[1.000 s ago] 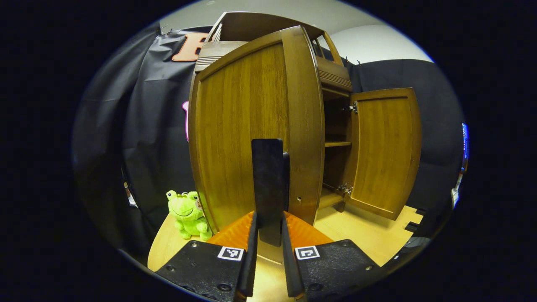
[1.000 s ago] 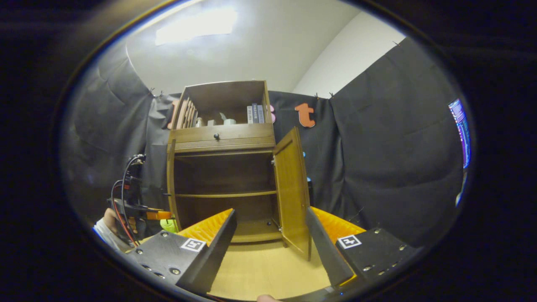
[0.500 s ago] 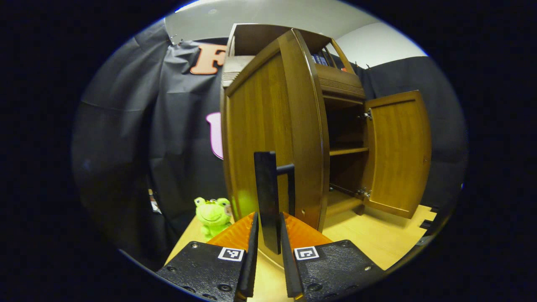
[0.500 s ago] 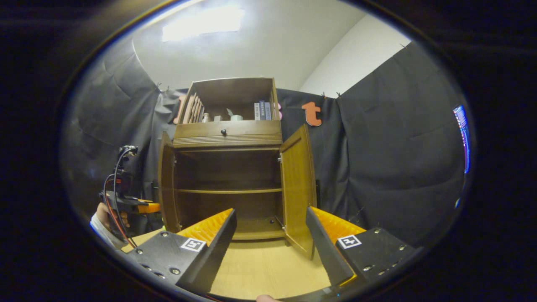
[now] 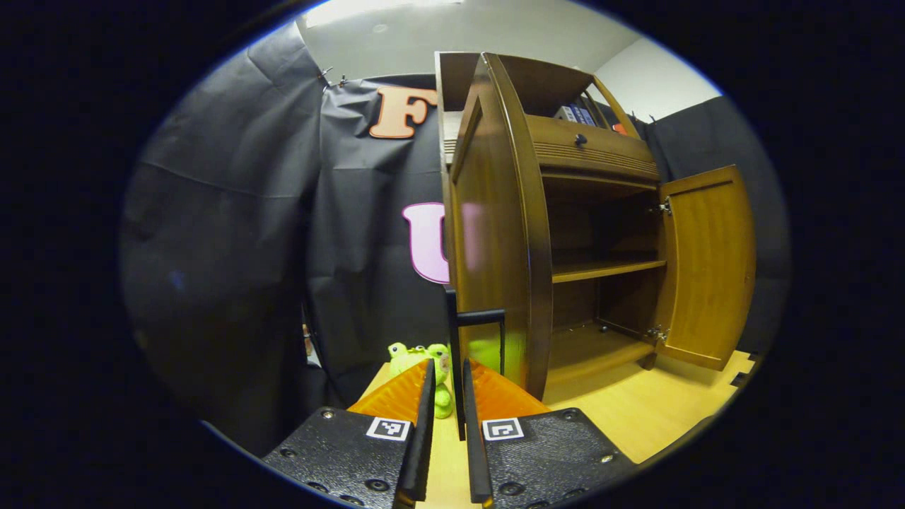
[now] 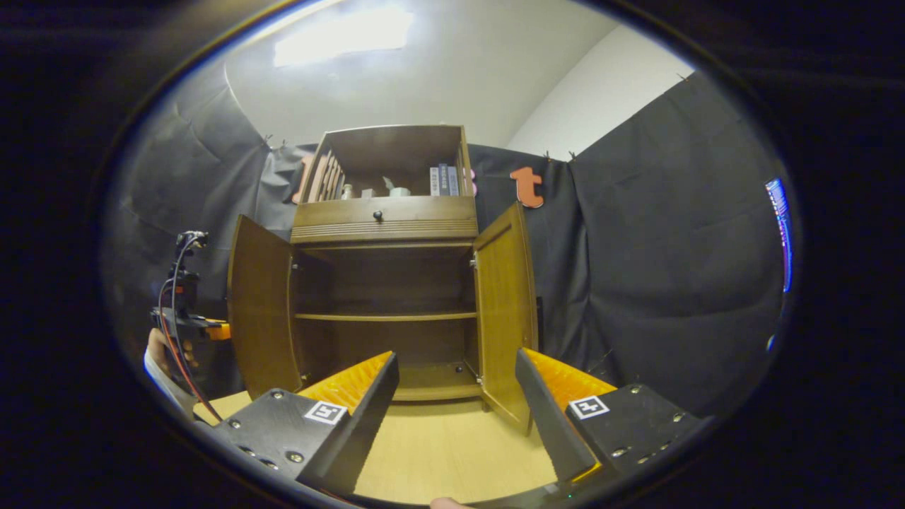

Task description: Open the right door of the double-door shoe cabinet with the right hand, and open the left door with the left hand.

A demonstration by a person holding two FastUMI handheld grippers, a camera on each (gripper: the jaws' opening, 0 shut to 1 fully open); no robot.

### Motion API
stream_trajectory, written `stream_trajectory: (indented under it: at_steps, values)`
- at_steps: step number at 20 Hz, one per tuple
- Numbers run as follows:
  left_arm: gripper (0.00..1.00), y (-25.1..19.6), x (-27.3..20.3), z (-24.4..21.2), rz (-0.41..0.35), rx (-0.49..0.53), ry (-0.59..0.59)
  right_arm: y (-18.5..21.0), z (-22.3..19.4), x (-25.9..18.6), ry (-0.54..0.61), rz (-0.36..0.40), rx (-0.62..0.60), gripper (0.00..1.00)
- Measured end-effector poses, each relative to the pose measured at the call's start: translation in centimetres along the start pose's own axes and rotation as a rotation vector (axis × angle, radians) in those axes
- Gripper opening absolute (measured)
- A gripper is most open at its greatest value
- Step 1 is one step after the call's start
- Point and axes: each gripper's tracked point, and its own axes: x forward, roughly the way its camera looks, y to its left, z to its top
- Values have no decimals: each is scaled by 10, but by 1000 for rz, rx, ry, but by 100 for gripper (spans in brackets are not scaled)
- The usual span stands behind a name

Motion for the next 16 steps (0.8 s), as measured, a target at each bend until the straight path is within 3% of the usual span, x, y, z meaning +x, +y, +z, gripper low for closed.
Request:
stream_trajectory:
  at_steps: [1, 2, 4, 5, 6, 7, 10, 15, 16]
  values:
    - [23, 5, 1, -1, 0, -2, -2, 2, -5, 1, 11, 7, -4, 98]
    - [17, 6, 1, -2, -11, -12, -2, 5, -8, 2, 19, 11, -8, 94]
    - [17, 14, -2, -1, -12, -23, 3, 4, -12, 4, 30, 6, -18, 98]
    - [23, 17, -3, -2, -15, -36, 7, 6, -13, 4, 33, 8, -21, 98]
    - [23, 21, -4, -2, -14, -44, 11, 8, -14, 5, 36, 12, -21, 98]
    - [16, 22, -5, -2, -16, -50, 12, 10, -17, 6, 40, 15, -19, 98]
    - [23, 26, -6, -2, -16, -53, 17, 16, -25, 10, 60, 29, -27, 98]
    - [23, 27, -15, 3, -17, -36, 1, 20, -34, 12, 77, 39, -31, 98]
    - [17, 29, -17, 5, -11, -36, -1, 22, -37, 14, 86, 41, -27, 98]
